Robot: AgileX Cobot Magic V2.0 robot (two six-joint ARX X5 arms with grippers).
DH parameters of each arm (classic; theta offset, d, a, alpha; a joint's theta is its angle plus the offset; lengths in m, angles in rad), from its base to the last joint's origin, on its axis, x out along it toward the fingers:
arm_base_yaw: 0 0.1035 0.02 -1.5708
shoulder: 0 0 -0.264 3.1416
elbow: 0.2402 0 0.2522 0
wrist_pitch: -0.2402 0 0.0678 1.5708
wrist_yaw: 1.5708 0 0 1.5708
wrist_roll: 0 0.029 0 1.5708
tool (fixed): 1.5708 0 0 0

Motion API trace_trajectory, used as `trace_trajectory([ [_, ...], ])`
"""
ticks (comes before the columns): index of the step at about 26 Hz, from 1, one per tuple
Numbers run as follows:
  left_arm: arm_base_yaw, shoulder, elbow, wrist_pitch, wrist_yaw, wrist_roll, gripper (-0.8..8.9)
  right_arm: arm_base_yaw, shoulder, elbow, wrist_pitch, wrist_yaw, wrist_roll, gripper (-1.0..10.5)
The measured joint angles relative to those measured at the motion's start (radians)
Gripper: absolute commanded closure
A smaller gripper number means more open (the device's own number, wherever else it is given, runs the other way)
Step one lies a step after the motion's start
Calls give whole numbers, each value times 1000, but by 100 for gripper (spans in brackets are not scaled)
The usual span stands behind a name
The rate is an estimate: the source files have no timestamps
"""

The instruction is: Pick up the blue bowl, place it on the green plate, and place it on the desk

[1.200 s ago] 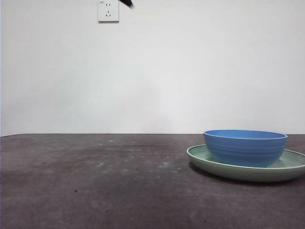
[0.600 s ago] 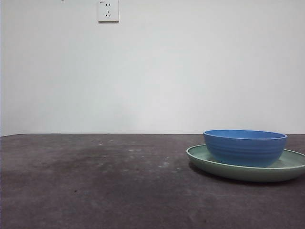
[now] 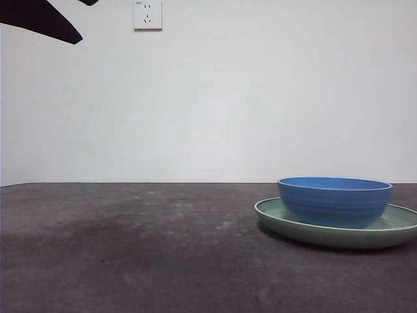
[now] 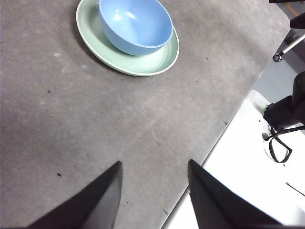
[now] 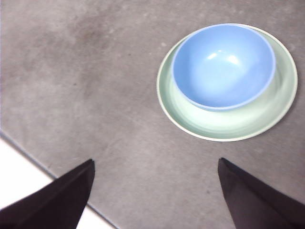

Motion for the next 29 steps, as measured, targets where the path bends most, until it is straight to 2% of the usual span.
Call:
trace_trajectory([
  [2,0,0,0,0,0,0,591,0,0,0,0,75,35,531],
  [6,0,0,0,0,0,0,591,0,0,0,2,323,127,531],
  [9,0,0,0,0,0,0,591,-6,16,0,35,410,164,532],
  [14,0,0,0,1,0,0,591,-51,110,0,105,402,188,532],
  [16,0,0,0,1,0,2,591,-78,169,0,140,375,188,532],
  [24,0,0,0,1,0,12,591,-235,438,0,300,137,179,572],
  [29,0,0,0,2,0,18,591,-277,602,0,361,64,163,587],
])
